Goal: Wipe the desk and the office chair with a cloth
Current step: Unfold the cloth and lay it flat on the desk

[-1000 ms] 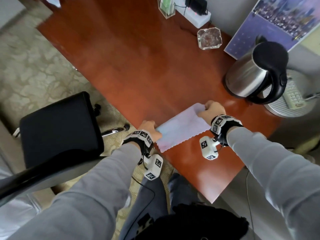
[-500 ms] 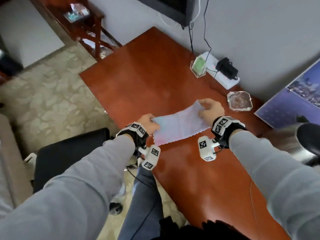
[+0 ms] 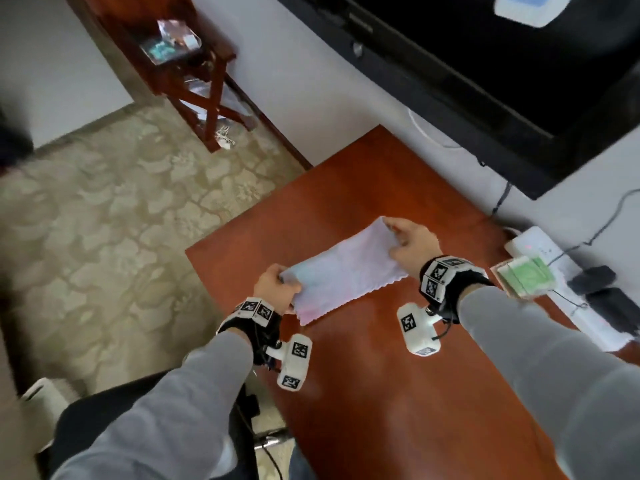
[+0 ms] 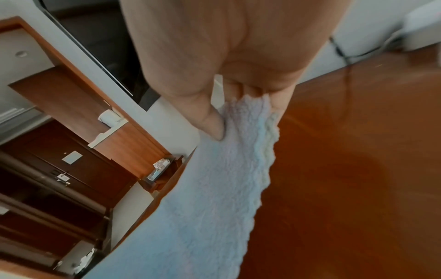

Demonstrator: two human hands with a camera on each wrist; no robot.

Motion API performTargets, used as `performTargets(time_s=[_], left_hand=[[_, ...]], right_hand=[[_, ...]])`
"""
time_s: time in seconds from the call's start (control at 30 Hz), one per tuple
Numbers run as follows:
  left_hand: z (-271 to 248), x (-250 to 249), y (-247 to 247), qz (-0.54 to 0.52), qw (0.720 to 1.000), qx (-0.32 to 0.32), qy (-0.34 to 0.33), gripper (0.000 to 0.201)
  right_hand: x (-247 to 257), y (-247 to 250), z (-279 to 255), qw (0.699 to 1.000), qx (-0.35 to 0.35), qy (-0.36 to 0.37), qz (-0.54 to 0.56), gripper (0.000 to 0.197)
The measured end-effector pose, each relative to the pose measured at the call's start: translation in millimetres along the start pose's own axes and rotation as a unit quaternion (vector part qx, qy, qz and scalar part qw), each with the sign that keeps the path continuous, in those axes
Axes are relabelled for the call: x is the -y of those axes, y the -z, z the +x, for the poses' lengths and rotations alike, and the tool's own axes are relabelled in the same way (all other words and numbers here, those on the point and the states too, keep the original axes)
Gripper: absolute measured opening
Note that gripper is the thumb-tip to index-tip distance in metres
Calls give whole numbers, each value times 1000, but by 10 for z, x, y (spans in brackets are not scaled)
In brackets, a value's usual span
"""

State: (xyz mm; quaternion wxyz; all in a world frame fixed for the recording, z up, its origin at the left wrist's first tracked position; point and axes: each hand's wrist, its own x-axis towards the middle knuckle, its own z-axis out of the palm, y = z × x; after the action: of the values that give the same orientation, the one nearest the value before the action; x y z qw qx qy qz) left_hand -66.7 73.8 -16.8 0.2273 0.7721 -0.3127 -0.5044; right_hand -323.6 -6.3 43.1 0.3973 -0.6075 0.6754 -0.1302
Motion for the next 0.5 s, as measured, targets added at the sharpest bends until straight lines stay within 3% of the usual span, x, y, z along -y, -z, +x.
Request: performTargets(time_s=[0.2,0.37,0.5], left_hand=[[805,-324,463,-70,995,-67,-4,23],[1408,-356,613,-19,996,-89,-22,29],[1504,-423,581,53,992,-110,-41,33]], right_hand=[[519,-394,1163,999,2,42,-21,71],[714,-602,1773,997,-1,67,-30,62],[696,-664,2063,996,4,77,-51,56]])
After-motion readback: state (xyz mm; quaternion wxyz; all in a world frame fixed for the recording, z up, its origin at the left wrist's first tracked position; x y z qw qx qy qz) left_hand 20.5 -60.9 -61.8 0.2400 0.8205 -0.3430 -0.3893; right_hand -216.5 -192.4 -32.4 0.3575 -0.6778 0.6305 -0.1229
